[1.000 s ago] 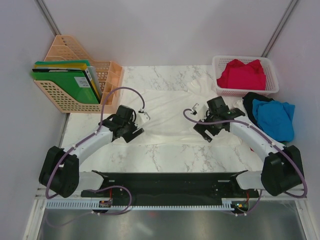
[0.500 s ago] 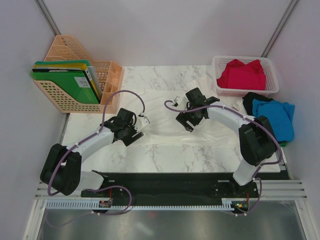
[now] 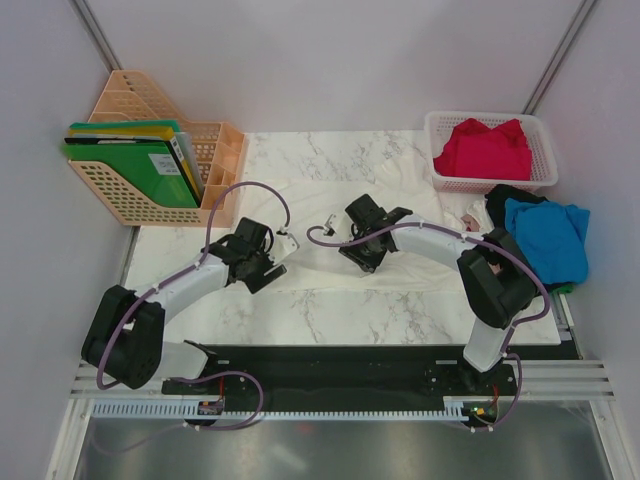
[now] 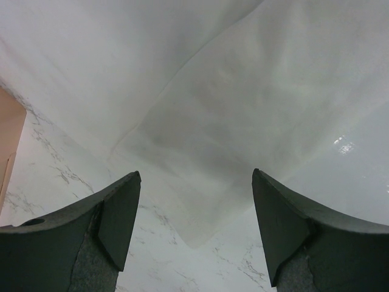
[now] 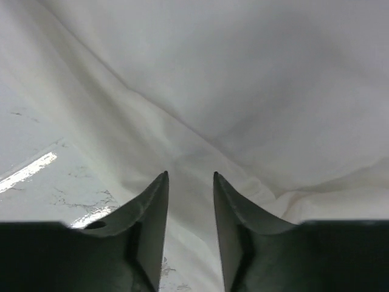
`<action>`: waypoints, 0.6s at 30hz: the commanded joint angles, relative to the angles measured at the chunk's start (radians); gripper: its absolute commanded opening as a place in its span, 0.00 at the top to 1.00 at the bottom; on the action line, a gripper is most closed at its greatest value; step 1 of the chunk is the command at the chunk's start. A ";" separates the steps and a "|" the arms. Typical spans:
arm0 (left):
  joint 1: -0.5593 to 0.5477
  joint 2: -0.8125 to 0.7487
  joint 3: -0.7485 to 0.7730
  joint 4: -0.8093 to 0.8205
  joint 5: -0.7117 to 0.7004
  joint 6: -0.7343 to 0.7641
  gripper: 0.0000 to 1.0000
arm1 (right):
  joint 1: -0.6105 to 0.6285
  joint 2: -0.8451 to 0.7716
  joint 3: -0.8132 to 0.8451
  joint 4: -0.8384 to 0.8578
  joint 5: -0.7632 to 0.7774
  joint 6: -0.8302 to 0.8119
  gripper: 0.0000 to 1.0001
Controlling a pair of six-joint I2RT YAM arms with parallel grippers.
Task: Fold and stack the t-shirts
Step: Fold the flattened tshirt in 1/3 of the way
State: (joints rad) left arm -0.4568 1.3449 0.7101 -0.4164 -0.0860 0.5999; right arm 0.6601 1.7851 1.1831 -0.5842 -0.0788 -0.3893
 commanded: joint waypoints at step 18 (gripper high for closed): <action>-0.005 0.016 -0.018 0.036 -0.021 0.001 0.19 | -0.066 -0.043 0.012 -0.006 0.160 -0.086 0.29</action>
State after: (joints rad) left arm -0.4568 1.3575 0.6865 -0.4099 -0.1028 0.6003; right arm 0.6151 1.7794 1.1713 -0.5877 0.0475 -0.4519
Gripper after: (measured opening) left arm 0.810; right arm 0.693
